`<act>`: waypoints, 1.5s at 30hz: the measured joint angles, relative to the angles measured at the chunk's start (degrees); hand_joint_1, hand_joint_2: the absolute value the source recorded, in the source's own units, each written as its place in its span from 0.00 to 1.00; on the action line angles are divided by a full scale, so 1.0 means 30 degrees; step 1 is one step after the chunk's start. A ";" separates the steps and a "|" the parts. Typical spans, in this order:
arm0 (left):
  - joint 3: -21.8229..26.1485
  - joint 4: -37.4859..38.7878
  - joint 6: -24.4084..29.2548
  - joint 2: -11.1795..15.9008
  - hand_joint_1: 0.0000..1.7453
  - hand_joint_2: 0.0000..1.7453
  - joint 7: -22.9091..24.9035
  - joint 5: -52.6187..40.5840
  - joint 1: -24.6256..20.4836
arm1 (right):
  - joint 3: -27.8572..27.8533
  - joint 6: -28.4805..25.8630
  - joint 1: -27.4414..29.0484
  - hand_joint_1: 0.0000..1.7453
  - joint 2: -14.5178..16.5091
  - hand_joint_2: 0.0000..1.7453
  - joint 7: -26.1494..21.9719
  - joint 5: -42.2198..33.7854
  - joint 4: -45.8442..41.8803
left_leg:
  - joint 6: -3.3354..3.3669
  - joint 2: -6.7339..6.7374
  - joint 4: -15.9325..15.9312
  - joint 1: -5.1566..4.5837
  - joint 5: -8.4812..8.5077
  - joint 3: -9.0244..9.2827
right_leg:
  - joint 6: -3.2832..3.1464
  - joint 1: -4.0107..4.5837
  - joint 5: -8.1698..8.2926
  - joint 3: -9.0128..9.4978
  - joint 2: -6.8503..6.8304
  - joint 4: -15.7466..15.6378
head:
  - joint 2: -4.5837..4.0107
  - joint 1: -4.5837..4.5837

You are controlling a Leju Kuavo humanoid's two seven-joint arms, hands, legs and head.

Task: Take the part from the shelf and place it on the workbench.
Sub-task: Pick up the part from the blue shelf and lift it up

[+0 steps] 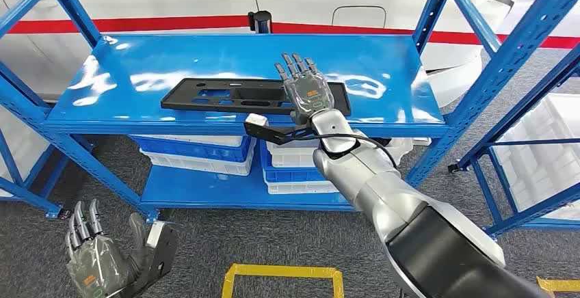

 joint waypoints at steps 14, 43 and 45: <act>-0.0161 -0.0187 -0.0013 -0.0016 0.00 0.00 -0.1330 0.1037 0.0019 | -0.0075 -0.0062 0.0108 0.00 -0.0655 1.00 0.0065 0.0060 0.0166 | 0.0276 -0.0221 -0.0348 -0.0133 -0.1336 0.1972 | 0.0079 0.0215 0.1525 -0.2237 -0.0309 -0.0177 | 0.0000 0.0043; 1.3580 0.7463 -0.0018 0.0175 0.00 0.00 -2.0469 1.4057 -0.3516 | -0.2275 0.0013 0.2254 0.00 -0.2042 1.00 0.0408 0.1878 0.0099 | -0.0284 -0.0122 -0.0331 0.0136 0.0052 0.0472 | -0.0443 0.0076 0.0559 -0.0182 -0.0231 -0.0867 | 0.0000 0.0099; 1.3608 0.7565 -0.0018 0.0175 0.00 0.00 -2.0469 1.4138 -0.3540 | -0.2290 0.0111 0.2266 0.00 -0.2031 1.00 0.0399 0.1936 0.0099 | -0.0260 -0.0122 -0.0331 0.0110 0.0044 0.0489 | -0.0427 0.0054 0.0563 -0.0184 -0.0232 -0.0883 | 0.0000 0.0099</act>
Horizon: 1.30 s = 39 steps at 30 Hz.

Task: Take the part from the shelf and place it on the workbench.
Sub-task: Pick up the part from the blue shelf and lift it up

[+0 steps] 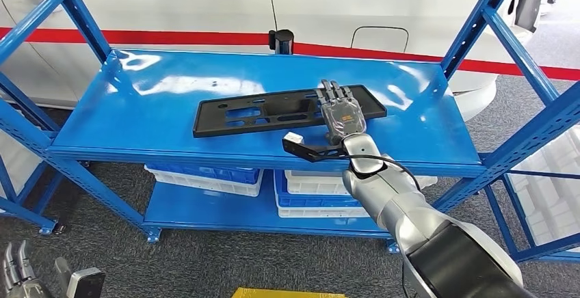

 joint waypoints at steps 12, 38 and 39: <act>-0.0195 0.0215 0.0000 0.0000 0.00 0.00 0.0000 0.0477 -0.0008 | -0.0207 -0.0142 0.0155 0.00 0.0386 1.00 -0.0122 0.0330 0.0000 | 0.0034 0.0011 0.0006 0.0039 0.0002 0.0045 | 0.0439 -0.0043 0.0029 0.0086 0.0000 -0.0003 | 0.0000 -0.0007; -0.1995 0.0189 0.0000 -0.0007 0.00 0.00 0.0000 0.0885 0.0331 | -0.0732 0.0014 0.0615 1.00 0.1656 1.00 -0.0488 0.0614 0.0000 | 0.0021 0.0015 0.0000 0.0125 0.0006 0.0051 | 0.0421 0.0001 0.0017 0.0064 0.0002 0.0046 | 0.0000 -0.0007; -0.2057 0.0188 0.0000 -0.0007 0.00 0.00 0.0000 0.0885 0.0340 | -0.0787 0.0047 0.0704 1.00 0.1656 1.00 -0.0503 0.0565 0.0000 | 0.0021 0.0015 0.0000 0.0125 0.0006 0.0051 | 0.0421 0.0002 0.0017 0.0063 0.0002 0.0046 | 0.0000 -0.0005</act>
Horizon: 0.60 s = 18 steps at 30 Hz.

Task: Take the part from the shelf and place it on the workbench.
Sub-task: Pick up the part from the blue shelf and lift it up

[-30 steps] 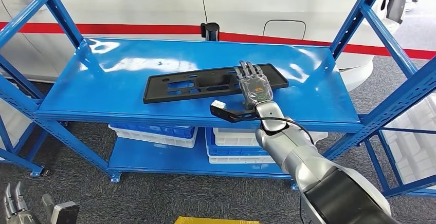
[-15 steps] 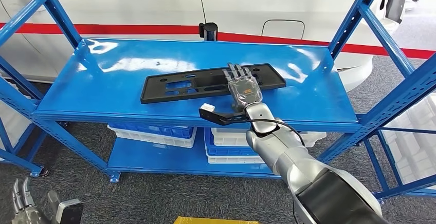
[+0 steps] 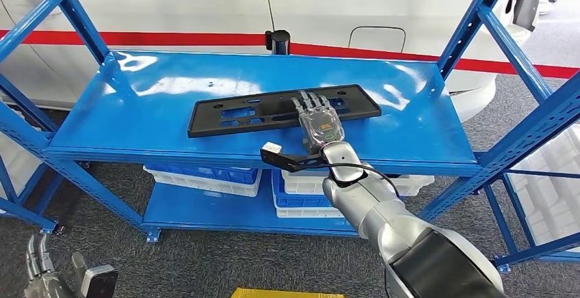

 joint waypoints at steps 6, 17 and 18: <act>-0.0264 -0.0002 0.0000 0.0000 0.00 0.00 0.0000 0.0029 0.0027 | -0.0357 0.0090 0.0316 1.00 -0.0036 1.00 -0.0186 -0.0264 0.0000 | 0.0000 0.0001 0.0000 0.0001 0.0000 -0.0001 | 0.0000 0.0001 0.0000 -0.0002 0.0000 0.0001 | 0.0000 -0.0004; -0.0488 -0.0002 0.0000 0.0000 0.00 0.00 -0.0002 0.0029 0.0052 | -0.0546 0.0082 0.0129 1.00 -0.0051 1.00 -0.0290 -0.0213 -0.0100 | -0.0003 -0.0013 -0.0001 0.0000 -0.0003 0.0031 | -0.0001 -0.0001 -0.0008 -0.0021 -0.0009 -0.0003 | 0.0000 -0.0004; -0.0490 -0.0002 0.0000 0.0000 0.00 0.00 -0.0002 0.0031 0.0055 | -0.0559 0.0082 0.0132 1.00 -0.0049 1.00 -0.0290 -0.0219 -0.0102 | -0.0003 -0.0015 -0.0001 0.0000 -0.0003 0.0034 | -0.0001 -0.0001 -0.0009 -0.0027 -0.0011 -0.0003 | 0.0000 -0.0002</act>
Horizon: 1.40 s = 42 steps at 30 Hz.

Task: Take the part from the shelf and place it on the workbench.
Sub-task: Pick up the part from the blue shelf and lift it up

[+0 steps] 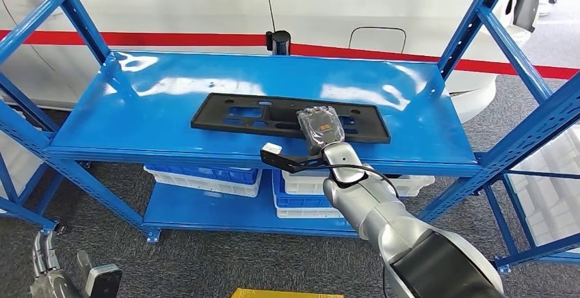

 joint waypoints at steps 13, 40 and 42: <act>-0.0133 -0.0022 0.0000 0.0000 0.00 0.00 0.0002 0.0199 0.0088 | -0.0488 0.0036 0.0025 1.00 -0.0178 1.00 0.0007 -0.0055 -0.0100 | 0.0000 -0.0001 0.0001 -0.0002 0.0000 0.0010 | 0.0000 -0.0002 0.0000 -0.0028 -0.0002 -0.0001 | 0.0000 -0.0004; 0.0120 -0.0168 0.0007 0.0000 0.00 1.00 0.0002 0.0224 -0.0030 | -0.2040 -0.0357 0.0046 1.00 -0.0490 1.00 -0.0102 0.1076 -0.0193 | 0.0000 0.0002 0.0001 -0.0002 0.0001 0.0006 | 0.0003 -0.0001 0.0003 0.0057 0.0000 0.0002 | 0.0000 -0.0002; 0.0151 -0.0168 0.0007 0.0000 0.00 1.00 0.0002 0.0224 -0.0042 | -0.2062 -0.0362 0.0051 1.00 -0.0488 1.00 -0.0102 0.1078 -0.0206 | 0.0000 0.0002 0.0001 -0.0002 0.0001 0.0005 | 0.0003 -0.0001 0.0003 0.0056 0.0000 0.0002 | 0.0000 -0.0004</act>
